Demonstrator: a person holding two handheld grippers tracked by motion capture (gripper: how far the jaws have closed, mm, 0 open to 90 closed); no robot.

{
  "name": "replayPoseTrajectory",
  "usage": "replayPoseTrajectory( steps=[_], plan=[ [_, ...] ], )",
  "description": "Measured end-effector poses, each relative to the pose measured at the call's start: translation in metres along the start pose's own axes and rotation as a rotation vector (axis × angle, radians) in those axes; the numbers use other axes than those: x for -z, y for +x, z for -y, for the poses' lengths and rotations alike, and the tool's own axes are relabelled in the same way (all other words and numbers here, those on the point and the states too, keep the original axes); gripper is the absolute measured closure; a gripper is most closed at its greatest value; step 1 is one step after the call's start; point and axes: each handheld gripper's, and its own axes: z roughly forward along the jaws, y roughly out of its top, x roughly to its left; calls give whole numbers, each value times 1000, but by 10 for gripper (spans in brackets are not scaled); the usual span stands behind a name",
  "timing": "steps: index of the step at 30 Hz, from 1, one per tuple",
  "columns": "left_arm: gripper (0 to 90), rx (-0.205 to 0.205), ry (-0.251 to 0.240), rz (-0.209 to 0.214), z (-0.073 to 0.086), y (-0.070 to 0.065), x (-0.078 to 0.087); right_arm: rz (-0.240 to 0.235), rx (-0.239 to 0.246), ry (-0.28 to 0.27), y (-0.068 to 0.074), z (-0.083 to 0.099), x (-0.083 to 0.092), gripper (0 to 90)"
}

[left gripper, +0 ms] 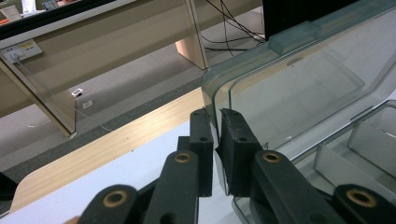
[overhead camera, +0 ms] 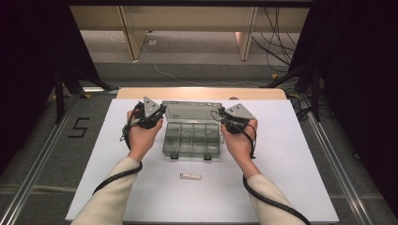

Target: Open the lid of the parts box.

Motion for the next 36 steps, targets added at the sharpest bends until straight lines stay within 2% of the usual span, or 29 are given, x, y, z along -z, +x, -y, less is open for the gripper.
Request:
replayPoseTrajectory(
  steps=[28,36],
  plan=[
    [830,11,19,-1,3,2,-11,3,-15,17,-2,6,-12,845],
    [830,7,21,-4,5,3,-14,-5,-16,41,-2,9,-13,845]
  ],
)
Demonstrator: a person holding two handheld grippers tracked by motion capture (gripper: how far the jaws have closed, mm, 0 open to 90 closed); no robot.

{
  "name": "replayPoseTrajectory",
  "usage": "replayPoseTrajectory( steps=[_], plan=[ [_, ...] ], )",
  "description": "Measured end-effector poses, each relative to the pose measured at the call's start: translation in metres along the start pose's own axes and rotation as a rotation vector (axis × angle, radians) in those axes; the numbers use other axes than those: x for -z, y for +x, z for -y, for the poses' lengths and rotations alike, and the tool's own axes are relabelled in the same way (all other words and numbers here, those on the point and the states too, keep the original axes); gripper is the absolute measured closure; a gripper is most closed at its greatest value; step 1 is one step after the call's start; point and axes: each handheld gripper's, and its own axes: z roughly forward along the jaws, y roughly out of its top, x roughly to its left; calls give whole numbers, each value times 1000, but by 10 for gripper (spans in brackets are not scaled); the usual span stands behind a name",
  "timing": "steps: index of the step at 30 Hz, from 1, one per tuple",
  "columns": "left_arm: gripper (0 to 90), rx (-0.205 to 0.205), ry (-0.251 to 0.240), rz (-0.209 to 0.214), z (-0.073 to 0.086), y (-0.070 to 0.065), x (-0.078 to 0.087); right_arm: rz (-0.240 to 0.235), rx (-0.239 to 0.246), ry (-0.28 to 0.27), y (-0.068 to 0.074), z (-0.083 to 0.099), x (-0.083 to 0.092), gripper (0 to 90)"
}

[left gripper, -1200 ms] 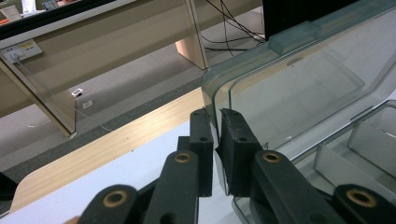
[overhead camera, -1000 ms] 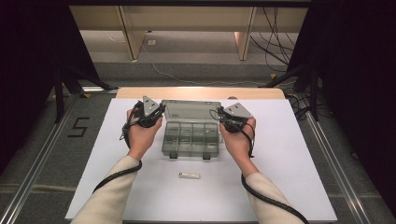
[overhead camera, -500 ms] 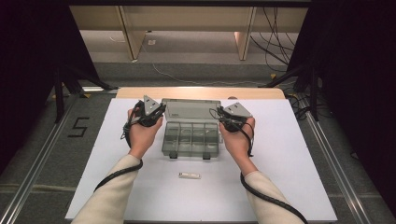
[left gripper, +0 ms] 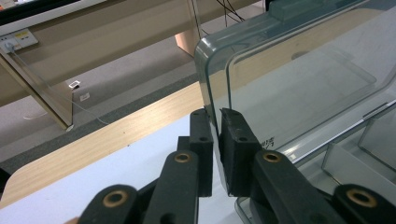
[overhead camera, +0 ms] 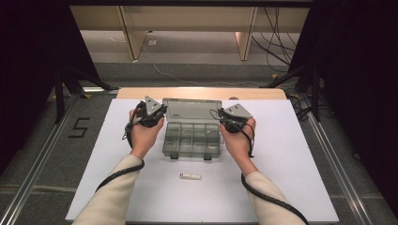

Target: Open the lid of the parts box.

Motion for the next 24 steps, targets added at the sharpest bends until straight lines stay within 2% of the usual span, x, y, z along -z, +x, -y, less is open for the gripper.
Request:
replayPoseTrajectory(
  steps=[1,3,4,6,18,19,24],
  plan=[
    [830,20,14,-8,1,-1,1,10,4,-8,0,1,-1,845],
    [830,9,8,6,1,0,-1,3,2,-1,0,1,-1,845],
    [830,27,17,3,2,-1,-1,5,2,0,0,1,-2,845],
    [830,7,7,6,2,0,-2,4,-3,2,0,2,-3,845],
    [830,8,28,7,7,1,-9,2,-6,22,-2,6,-8,842],
    [830,21,28,7,7,0,-10,8,-6,14,-2,7,-9,842],
    [831,26,34,8,8,1,-12,-5,-21,35,-1,9,-11,839]
  ],
)
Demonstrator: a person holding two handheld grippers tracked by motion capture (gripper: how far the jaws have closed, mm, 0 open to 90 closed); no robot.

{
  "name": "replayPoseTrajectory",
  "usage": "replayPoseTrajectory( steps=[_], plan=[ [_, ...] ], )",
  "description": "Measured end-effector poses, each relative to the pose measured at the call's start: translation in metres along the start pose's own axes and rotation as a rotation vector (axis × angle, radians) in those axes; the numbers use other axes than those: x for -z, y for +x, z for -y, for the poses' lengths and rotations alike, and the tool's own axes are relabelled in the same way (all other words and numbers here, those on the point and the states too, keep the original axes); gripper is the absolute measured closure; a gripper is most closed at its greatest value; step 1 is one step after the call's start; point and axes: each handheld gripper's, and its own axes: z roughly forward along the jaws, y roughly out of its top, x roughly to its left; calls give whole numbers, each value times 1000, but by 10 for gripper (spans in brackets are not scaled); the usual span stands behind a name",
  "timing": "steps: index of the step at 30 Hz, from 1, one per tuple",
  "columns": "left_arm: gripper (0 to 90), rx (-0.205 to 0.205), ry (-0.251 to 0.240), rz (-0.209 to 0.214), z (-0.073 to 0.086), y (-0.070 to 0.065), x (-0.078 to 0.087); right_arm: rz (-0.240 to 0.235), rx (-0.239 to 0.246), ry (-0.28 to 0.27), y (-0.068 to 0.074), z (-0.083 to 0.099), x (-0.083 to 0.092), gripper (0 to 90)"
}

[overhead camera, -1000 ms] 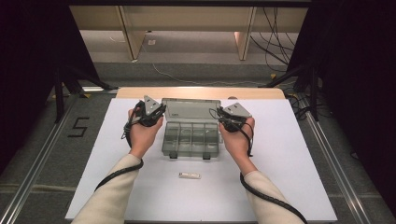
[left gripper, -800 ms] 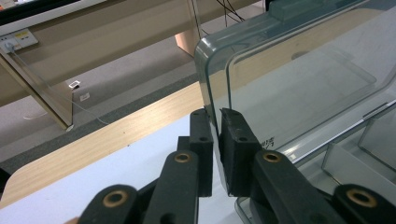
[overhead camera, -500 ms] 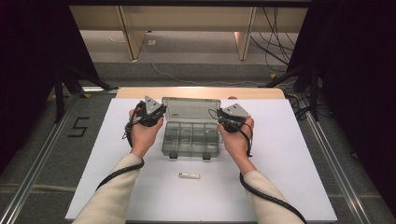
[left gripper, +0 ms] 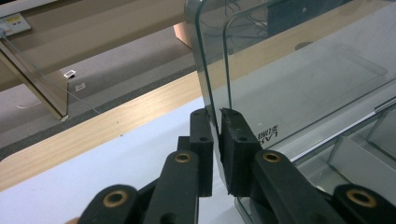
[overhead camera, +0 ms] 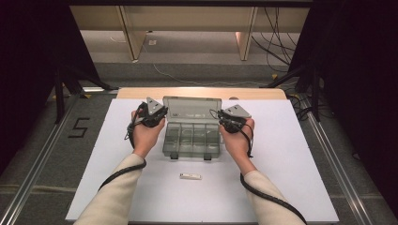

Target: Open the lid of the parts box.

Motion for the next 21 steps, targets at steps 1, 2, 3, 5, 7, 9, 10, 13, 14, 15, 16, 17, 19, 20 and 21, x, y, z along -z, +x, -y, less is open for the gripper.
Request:
replayPoseTrajectory(
  steps=[1,2,3,5,7,9,10,13,14,15,16,17,19,20,21],
  plan=[
    [831,5,0,3,0,0,-1,3,10,-9,-1,0,-1,839],
    [831,7,2,1,1,0,-1,8,11,-2,-1,2,-1,837],
    [831,8,3,1,1,0,-1,8,11,-2,-1,2,-1,837],
    [832,11,6,6,2,0,-3,10,6,13,-1,3,-2,835],
    [833,15,12,5,3,0,-4,-3,10,14,-2,4,-4,834],
    [833,25,15,5,4,0,-5,4,6,24,-2,5,-4,834],
    [833,25,15,5,4,0,-5,4,6,24,-2,5,-4,834],
    [834,31,21,7,5,1,-7,5,10,36,-2,6,-5,834],
    [834,31,21,7,5,1,-7,5,10,36,-2,6,-5,834],
    [834,32,27,8,5,1,-8,3,7,35,-2,7,-6,833],
    [834,32,27,8,5,1,-8,3,7,35,-2,7,-6,833],
    [834,38,26,8,6,1,-9,-3,5,45,-2,8,-6,832],
    [834,42,32,8,6,1,-10,5,6,41,-2,9,-8,830],
    [834,42,35,9,6,1,-10,1,3,53,-2,9,-8,829],
    [834,44,36,9,5,2,-11,4,2,57,-2,10,-8,827]
  ],
)
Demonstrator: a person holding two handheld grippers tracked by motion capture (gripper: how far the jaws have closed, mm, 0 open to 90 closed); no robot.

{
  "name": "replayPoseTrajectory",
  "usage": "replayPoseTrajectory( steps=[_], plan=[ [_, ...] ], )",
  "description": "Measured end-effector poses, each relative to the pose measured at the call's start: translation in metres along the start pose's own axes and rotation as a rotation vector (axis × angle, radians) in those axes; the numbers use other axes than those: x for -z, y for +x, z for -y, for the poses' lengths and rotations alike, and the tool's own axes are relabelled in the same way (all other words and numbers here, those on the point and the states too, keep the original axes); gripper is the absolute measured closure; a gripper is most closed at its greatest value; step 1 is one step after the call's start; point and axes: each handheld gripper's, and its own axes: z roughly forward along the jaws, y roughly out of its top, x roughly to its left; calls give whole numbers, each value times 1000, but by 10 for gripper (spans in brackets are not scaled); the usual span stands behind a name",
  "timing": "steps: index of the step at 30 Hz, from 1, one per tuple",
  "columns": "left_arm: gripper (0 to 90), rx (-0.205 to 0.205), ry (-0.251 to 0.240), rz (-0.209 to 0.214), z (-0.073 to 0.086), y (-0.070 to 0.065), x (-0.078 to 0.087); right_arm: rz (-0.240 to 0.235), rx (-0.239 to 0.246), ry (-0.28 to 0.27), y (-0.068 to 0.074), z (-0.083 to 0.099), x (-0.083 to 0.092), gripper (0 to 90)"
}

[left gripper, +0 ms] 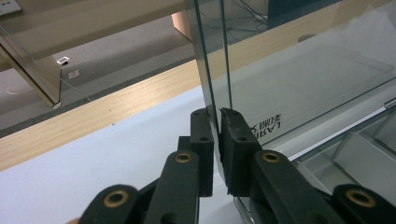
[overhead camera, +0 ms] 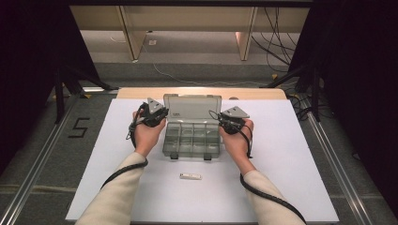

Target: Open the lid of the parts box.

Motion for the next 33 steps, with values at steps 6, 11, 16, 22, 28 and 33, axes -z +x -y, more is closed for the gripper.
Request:
replayPoseTrajectory(
  steps=[6,11,16,22,28,33],
  plan=[
    [833,18,25,5,0,2,-5,-14,-7,25,0,2,-3,802],
    [833,22,60,15,3,3,-11,-22,-10,38,-1,2,-3,790],
    [827,30,93,9,5,3,-17,-36,-29,50,-1,1,-2,769],
    [820,15,142,-3,4,4,-20,-30,-17,61,-5,1,1,741],
    [766,19,144,1,0,4,-15,-60,-43,45,-6,0,4,686],
    [585,44,84,29,-5,1,-1,-130,-48,42,-5,-1,14,552]
  ],
)
